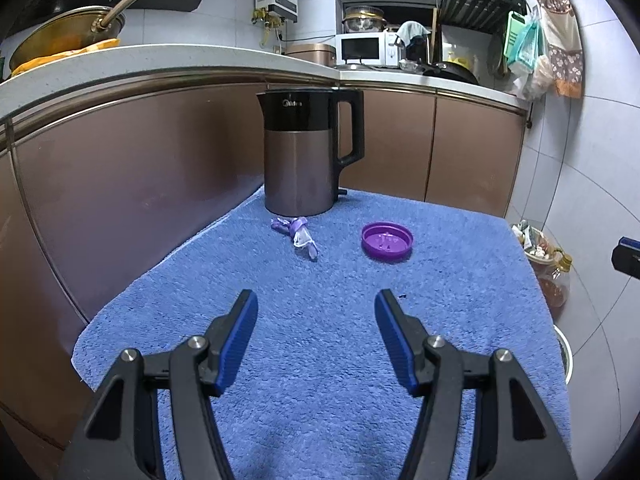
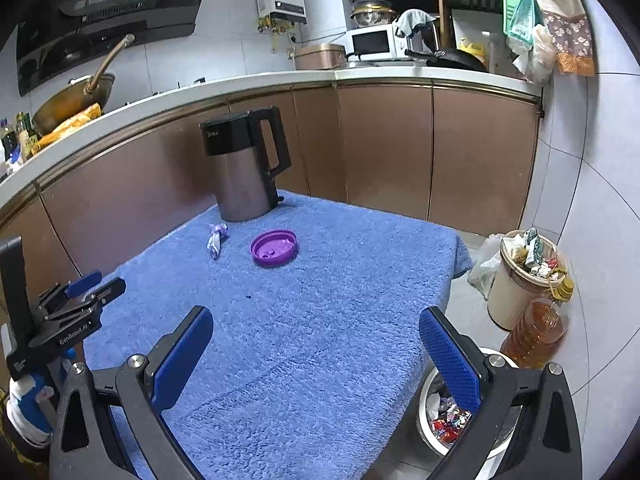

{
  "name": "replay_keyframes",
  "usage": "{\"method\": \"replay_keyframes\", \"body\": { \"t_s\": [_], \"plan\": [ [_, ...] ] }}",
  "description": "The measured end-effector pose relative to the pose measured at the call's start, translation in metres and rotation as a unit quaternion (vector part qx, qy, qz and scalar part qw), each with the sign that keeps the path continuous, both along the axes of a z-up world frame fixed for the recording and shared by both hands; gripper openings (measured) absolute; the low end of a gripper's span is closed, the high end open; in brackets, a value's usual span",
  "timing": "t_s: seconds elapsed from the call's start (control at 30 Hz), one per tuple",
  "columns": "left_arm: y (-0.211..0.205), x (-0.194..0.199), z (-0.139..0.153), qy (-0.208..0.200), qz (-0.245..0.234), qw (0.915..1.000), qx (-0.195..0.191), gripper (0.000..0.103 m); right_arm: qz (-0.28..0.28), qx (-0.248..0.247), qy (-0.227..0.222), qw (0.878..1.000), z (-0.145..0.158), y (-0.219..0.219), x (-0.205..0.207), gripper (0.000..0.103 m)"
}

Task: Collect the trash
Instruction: 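Move both open tools back over the towel toward the purple items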

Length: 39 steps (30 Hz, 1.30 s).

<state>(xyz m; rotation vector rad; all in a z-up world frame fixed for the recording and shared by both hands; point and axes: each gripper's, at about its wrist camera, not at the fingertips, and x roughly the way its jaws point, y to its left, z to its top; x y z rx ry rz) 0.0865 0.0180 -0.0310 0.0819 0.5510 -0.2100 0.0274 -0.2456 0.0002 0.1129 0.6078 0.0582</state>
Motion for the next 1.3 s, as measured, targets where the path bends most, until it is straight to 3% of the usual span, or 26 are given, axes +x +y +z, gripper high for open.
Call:
{"method": "replay_keyframes", "body": {
  "t_s": [1.3],
  "plan": [
    [-0.013, 0.053, -0.04, 0.068, 0.005, 0.997, 0.038, 0.06, 0.053, 0.001, 0.062, 0.997, -0.034, -0.001, 0.05, 0.103]
  ]
}}
